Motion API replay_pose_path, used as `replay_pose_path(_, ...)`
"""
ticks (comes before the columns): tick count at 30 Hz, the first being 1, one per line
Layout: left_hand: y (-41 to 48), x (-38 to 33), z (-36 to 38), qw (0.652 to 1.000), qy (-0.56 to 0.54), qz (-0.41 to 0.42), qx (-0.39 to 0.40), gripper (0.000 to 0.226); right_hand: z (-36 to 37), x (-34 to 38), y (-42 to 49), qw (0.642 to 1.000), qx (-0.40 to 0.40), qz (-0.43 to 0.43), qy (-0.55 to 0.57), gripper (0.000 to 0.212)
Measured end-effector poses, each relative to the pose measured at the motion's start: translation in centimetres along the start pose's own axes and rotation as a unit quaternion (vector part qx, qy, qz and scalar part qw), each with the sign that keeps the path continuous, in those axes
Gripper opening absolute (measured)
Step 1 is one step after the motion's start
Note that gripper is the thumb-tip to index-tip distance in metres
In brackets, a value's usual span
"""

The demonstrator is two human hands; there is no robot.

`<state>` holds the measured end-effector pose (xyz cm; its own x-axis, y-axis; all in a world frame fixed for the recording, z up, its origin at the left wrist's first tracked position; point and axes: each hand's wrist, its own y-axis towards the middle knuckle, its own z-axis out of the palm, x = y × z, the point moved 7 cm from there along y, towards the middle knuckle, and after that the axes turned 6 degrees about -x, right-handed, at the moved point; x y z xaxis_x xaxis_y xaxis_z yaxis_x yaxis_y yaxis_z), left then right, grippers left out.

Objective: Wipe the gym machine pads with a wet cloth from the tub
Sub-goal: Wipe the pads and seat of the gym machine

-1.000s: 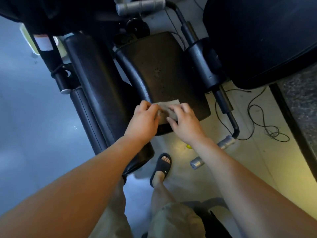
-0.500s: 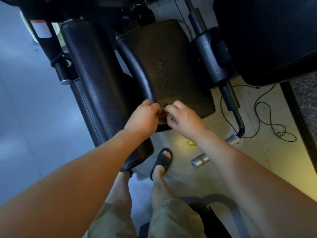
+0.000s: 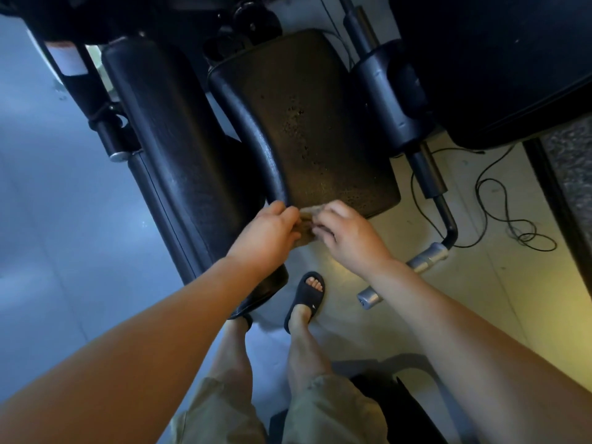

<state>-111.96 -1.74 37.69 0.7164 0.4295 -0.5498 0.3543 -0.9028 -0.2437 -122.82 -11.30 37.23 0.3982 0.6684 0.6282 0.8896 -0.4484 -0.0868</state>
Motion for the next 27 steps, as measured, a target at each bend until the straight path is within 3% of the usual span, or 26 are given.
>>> replay_pose_path(4,1.6,-0.1,-0.2,0.999,0.040,0.021,0.010,0.015,0.2,0.1,0.5,0.999,0.014,-0.033,-0.032,0.012)
replay_pose_path(12,7.3,-1.4,-2.4,0.989,0.122,-0.024,-0.080,0.024,-2.2,-2.1,5.5,0.993,-0.097,0.041,-0.044,0.021)
replay_pose_path(19,2.9,-4.1,1.4,0.986,0.134,0.096,0.031,0.023,-1.8,-2.8,-1.3,0.999,-0.030,-0.005,-0.038,0.034)
replay_pose_path(22,5.6,-4.8,1.2,0.986,0.148,0.070,0.014,0.032,-2.1,-4.2,0.8,0.997,-0.057,0.012,-0.058,0.034)
replay_pose_path(27,9.4,-4.8,0.3,0.986,0.162,0.023,-0.027,0.024,-2.9,-7.2,4.3,0.986,-0.117,0.097,-0.065,0.036)
